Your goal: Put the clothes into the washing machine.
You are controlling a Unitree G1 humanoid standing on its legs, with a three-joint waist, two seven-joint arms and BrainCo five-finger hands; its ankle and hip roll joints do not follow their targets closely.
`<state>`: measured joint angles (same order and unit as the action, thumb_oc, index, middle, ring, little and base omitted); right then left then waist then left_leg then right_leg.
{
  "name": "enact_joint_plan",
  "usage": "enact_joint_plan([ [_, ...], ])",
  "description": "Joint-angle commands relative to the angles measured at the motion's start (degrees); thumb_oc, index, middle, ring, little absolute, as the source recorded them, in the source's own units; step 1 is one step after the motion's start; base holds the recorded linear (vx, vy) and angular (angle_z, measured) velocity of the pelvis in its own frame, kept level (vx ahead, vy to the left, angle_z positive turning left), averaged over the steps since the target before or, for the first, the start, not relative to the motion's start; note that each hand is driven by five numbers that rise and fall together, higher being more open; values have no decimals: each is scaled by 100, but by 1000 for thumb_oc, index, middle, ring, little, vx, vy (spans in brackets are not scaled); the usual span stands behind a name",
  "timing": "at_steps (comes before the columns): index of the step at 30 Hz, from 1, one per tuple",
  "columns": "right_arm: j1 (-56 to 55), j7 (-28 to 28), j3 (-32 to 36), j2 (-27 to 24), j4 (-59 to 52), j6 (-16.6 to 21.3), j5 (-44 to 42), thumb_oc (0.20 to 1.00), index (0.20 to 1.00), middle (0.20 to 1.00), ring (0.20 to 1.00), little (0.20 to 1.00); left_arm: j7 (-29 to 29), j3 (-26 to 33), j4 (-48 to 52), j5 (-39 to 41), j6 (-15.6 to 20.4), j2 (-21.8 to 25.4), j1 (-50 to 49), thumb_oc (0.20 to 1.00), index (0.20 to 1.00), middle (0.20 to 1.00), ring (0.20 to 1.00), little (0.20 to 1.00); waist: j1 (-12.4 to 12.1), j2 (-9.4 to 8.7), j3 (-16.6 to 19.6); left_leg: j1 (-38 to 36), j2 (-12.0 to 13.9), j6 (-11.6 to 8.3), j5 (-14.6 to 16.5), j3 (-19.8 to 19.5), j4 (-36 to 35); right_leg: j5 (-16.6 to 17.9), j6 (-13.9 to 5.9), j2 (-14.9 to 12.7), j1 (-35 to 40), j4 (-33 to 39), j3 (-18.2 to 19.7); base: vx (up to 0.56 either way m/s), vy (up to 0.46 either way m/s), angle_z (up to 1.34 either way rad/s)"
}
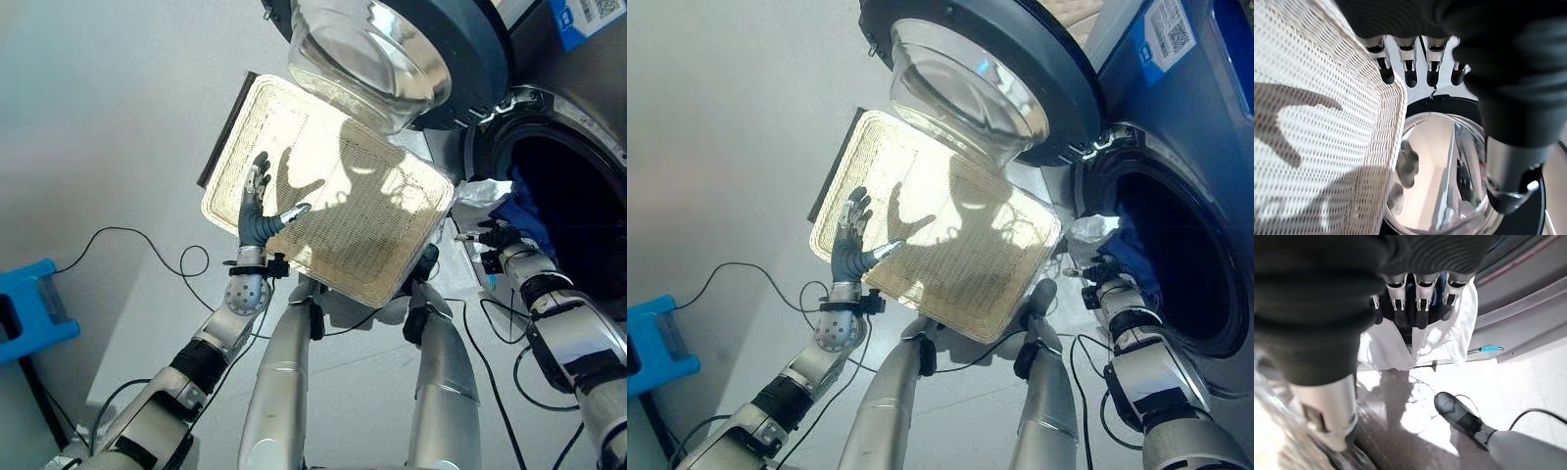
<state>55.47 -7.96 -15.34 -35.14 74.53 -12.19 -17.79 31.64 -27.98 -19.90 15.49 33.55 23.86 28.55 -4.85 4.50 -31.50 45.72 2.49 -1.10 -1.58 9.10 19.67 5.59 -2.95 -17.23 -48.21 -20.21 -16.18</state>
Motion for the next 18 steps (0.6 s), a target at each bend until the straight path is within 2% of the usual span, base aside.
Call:
enact_joint_plan([
  [1,-37,-413,45,-648,123,-155,-572,1000,1000,1000,1000,1000,61,68,583,45,122,-110,-178,1000,1000,1000,1000,1000,-37,429,170,135,-118,-251,474,345,257,-266,-458,43,-252,-513,-324,0,0,0],
  [8,8,-840,343,-1003,12,-97,-1248,1000,1000,1000,1000,1000,285,54,761,23,71,-2,-262,1000,1000,1000,1000,1000,4,413,170,139,-76,-246,495,392,265,-276,-478,60,-278,-537,-291,0,0,0],
  [13,-22,-1556,578,-1211,-179,177,-1617,1000,1000,1000,1000,1000,345,93,805,65,78,88,-359,1000,1000,1000,1000,1000,51,391,170,72,-63,-233,518,427,248,-293,-485,104,-234,-534,-268,0,0,0],
  [18,10,-2168,732,-1356,-281,213,-1771,1000,1000,1000,1000,1000,431,100,841,102,98,142,-413,1000,1000,1000,1000,1000,79,384,170,15,-42,-219,527,460,211,-305,-492,131,-188,-509,-253,0,0,0],
])
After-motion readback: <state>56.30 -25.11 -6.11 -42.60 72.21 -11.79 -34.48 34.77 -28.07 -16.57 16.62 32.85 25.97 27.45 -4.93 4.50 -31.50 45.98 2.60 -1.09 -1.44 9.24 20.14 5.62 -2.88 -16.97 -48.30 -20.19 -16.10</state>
